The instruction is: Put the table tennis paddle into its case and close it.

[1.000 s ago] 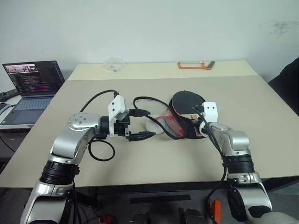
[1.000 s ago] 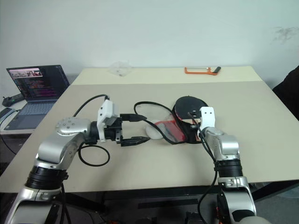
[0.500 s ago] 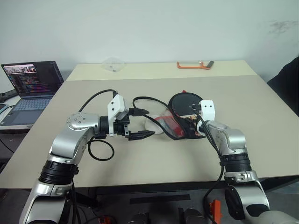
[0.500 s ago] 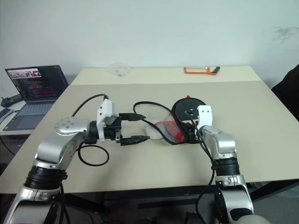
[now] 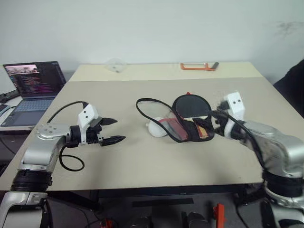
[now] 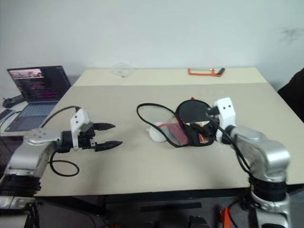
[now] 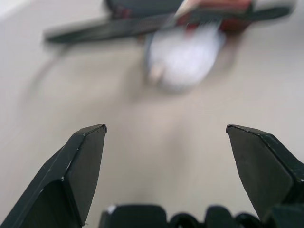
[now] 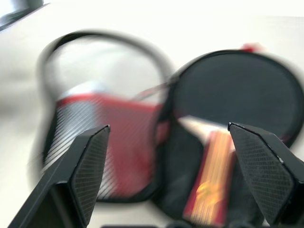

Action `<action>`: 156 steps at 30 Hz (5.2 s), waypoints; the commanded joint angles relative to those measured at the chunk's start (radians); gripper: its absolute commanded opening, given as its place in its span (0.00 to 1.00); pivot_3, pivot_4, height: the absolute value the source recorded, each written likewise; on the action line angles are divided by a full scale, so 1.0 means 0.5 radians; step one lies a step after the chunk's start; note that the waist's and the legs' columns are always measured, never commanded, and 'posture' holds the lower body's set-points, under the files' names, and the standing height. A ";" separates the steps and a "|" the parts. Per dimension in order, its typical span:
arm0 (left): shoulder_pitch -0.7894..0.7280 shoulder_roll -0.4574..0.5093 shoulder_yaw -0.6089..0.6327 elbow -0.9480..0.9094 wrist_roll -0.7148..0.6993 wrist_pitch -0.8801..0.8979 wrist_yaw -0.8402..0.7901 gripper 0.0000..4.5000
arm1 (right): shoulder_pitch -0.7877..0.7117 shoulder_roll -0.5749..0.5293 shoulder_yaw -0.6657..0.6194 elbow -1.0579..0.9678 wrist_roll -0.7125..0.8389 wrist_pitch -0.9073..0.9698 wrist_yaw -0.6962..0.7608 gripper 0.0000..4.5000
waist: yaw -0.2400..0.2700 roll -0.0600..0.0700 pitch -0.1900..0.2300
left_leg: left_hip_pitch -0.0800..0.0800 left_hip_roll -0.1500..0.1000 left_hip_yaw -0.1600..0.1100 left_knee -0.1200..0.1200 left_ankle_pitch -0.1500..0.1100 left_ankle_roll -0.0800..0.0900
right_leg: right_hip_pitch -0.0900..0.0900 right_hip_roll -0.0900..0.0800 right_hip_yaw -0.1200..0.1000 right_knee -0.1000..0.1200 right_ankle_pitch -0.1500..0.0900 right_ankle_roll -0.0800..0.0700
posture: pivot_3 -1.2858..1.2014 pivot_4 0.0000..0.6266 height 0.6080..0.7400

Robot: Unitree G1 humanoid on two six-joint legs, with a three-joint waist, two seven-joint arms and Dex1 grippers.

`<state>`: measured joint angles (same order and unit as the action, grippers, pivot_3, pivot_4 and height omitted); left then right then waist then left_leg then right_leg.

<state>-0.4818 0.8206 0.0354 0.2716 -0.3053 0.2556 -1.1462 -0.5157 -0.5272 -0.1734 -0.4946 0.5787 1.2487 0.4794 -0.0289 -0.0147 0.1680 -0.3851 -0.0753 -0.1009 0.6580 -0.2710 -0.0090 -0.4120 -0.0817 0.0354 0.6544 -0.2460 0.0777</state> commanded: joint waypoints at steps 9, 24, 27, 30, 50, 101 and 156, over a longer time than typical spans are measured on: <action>-0.488 -0.441 -0.139 0.462 0.194 -0.336 0.115 0.18 | 0.062 -0.365 -0.066 -0.259 0.372 -0.116 0.374 0.98 | 0.009 -0.009 0.004 | -0.001 -0.002 -0.009 0.004 -0.002 0.004 | 0.012 -0.004 -0.011 -0.016 0.004 0.005 | 0.52 0.24 1.00; -0.887 -0.754 -0.163 0.861 0.275 -0.483 0.160 0.00 | 0.098 -0.422 -0.126 -0.243 0.419 -0.146 0.254 0.98 | 0.023 -0.011 0.005 | -0.031 -0.006 -0.010 0.009 -0.002 0.003 | -0.014 -0.008 -0.013 -0.015 0.005 0.005 | 0.52 0.24 1.00; -1.008 -0.821 -0.136 0.870 0.231 -0.458 0.155 0.00 | 0.109 -0.448 -0.152 -0.241 0.440 -0.149 0.263 0.98 | 0.027 -0.012 0.006 | -0.032 -0.006 -0.009 0.009 -0.002 0.003 | -0.015 -0.007 -0.012 -0.015 0.005 0.005 | 0.52 0.24 1.00; -1.102 -0.886 -0.140 0.873 0.196 -0.431 0.128 0.00 | 0.119 -0.485 -0.206 -0.227 0.470 -0.144 0.274 0.98 | 0.024 -0.012 0.006 | -0.032 -0.006 -0.008 0.009 -0.002 0.003 | -0.015 -0.007 -0.012 -0.015 0.005 0.005 | 0.52 0.24 1.00; -1.726 -1.525 -0.108 1.820 0.367 -0.918 0.464 0.00 | 0.197 -0.689 -0.445 -0.061 0.549 -0.152 0.168 0.98 | 0.046 -0.020 0.010 | -0.029 -0.005 0.005 0.010 -0.002 0.005 | -0.016 -0.006 -0.003 -0.011 0.007 0.007 | 0.52 0.24 1.00; -1.010 -0.750 -0.190 1.245 0.493 -0.543 0.162 0.00 | 0.069 -0.562 -0.158 -0.148 0.963 -0.246 -0.004 0.98 | 0.055 -0.022 0.009 | -0.030 -0.005 0.004 0.017 -0.002 0.005 | -0.016 -0.006 -0.002 -0.007 0.009 0.008 | 0.52 0.24 1.00; -0.663 -0.853 0.090 -0.008 0.038 -0.085 0.357 0.00 | -0.596 0.114 0.315 2.174 -0.537 -1.470 -0.140 0.99 | -0.005 -0.023 0.010 | -0.025 -0.005 0.015 0.038 -0.001 0.005 | -0.019 -0.004 0.011 0.017 0.010 0.010 | 0.52 0.24 1.00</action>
<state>-0.8078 0.3853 0.0810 0.3156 -0.2700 0.2129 -0.9811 -0.7875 -0.4660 -0.0149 0.5599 0.3374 0.5530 0.3944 -0.0315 -0.0262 0.1729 -0.3978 -0.0775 -0.0931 0.6768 -0.2716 -0.0066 -0.4213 -0.0839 0.0409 0.6631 -0.2410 0.0825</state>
